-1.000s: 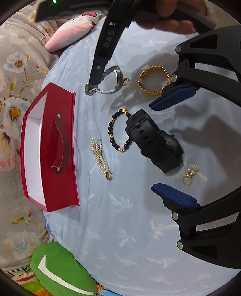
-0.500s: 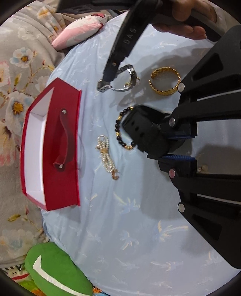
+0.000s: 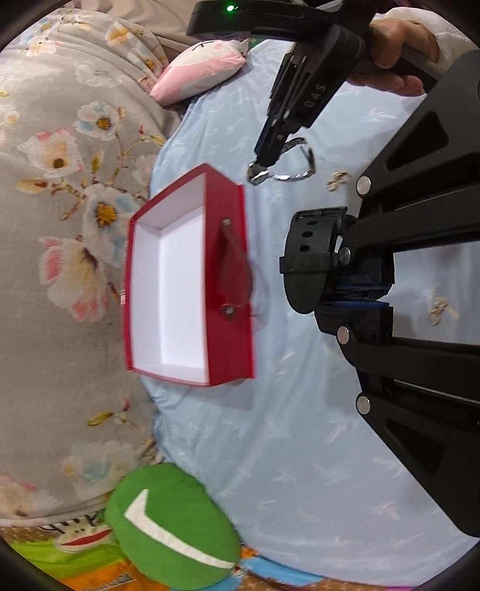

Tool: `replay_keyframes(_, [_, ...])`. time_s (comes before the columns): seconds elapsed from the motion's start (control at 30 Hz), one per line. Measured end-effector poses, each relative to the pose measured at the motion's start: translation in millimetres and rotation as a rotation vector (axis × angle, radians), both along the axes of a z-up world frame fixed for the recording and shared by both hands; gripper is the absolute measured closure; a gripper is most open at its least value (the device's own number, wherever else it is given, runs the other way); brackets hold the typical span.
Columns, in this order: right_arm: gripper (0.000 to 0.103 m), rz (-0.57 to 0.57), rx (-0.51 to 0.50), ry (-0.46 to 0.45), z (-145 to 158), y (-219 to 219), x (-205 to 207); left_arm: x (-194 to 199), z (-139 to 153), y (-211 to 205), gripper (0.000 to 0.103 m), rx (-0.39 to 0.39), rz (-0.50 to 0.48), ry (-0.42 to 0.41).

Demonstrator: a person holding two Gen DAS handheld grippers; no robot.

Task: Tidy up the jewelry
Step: 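Lift both watches and carry them over the red box, then open left tool to drop the black watch while right tool releases the silver watch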

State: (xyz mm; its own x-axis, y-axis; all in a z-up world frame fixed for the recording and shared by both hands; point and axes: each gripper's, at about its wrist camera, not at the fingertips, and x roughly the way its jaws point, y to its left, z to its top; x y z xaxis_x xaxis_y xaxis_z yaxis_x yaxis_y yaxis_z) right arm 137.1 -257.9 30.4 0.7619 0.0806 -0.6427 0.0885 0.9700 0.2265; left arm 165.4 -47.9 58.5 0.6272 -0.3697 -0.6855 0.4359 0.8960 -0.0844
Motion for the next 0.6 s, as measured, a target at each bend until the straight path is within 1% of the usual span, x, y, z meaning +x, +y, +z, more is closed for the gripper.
replay_keyframes(0.13, [0.093,0.029,-0.005,-0.039,27.5,-3.2,23.8,35.6,28.2,-8.2,0.101,0.012,0.021,-0.064])
replay_keyframes(0.23, [0.093,0.039,-0.025,-0.056,45.4,-6.5,51.0,75.8,44.6,-17.8,0.101,0.005,0.046,-0.074])
replay_keyframes(0.3, [0.093,0.038,-0.028,-0.057,53.2,-11.8,73.1,105.9,52.5,-27.4,0.101,0.015,0.059,-0.085])
replay_keyframes(0.37, [0.093,0.03,-0.024,-0.05,58.6,-19.1,99.1,128.8,53.8,-37.3,0.101,0.034,0.07,-0.089])
replay_keyframes(0.43, [0.093,0.02,-0.014,-0.034,59.1,-26.7,122.9,155.0,51.5,-50.1,0.101,0.047,0.066,-0.072])
replay_keyframes(0.57, [0.093,0.0,-0.013,0.023,48.8,-38.4,172.1,202.2,36.1,-75.7,0.1,0.105,0.083,-0.042])
replay_keyframes(0.6, [0.093,-0.001,-0.012,0.037,45.1,-39.2,180.2,211.0,31.2,-80.1,0.098,0.117,0.09,-0.034])
